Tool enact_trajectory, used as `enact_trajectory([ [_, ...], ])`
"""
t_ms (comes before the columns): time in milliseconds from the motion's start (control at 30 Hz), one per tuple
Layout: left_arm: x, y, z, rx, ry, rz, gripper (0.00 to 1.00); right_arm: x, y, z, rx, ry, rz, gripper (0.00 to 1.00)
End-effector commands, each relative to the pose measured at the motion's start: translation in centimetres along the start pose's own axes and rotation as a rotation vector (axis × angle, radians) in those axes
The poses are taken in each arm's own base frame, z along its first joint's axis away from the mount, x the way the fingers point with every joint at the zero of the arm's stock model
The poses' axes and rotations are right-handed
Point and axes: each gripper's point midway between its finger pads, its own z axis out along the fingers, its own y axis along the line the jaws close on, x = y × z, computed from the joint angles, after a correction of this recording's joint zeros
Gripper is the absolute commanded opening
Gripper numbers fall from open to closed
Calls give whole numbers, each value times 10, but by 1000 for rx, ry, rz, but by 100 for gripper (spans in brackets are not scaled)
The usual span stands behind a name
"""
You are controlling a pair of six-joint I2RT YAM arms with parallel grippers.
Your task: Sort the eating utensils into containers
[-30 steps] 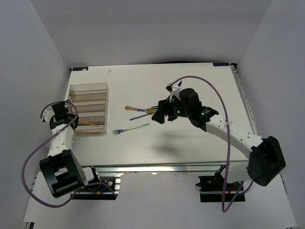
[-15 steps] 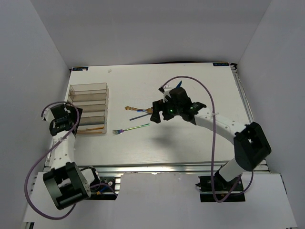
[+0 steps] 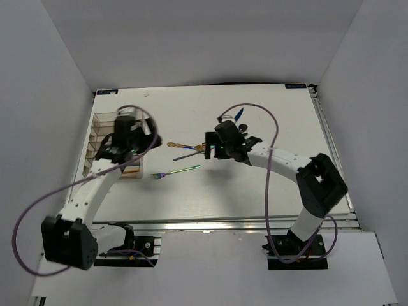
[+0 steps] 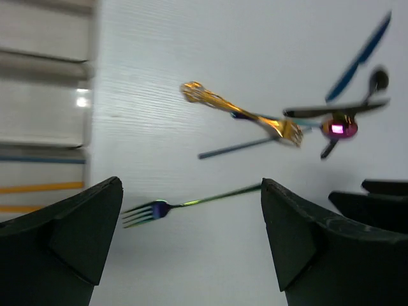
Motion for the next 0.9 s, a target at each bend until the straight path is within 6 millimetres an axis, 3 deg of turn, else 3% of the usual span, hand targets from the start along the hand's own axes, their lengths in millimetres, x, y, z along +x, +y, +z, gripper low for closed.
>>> enact_trajectory([
  [0,24,-62,16,47,88,378,98,-29,-31,-42,-37,-152,207,89],
  [33,36,-66,22,35,142,442,98,-11,-41,-46,-41,-128,196,89],
  [100,55,-79,43,20,222,572,96,-19,-53,-69,-44,-174,133,89],
  [200,68,-90,61,56,295,634,91,-14,-72,-94,7,-164,35,89],
  [367,93,-109,89,169,405,764,81,-11,-72,-128,-38,-198,-41,89],
  [633,116,-106,118,179,456,869,69,14,-65,-134,-133,-180,-89,89],
  [667,120,-108,119,193,469,872,62,14,-66,-135,-131,-183,-98,89],
  [867,142,-104,135,205,535,876,55,16,-64,-136,-143,-182,-106,89],
])
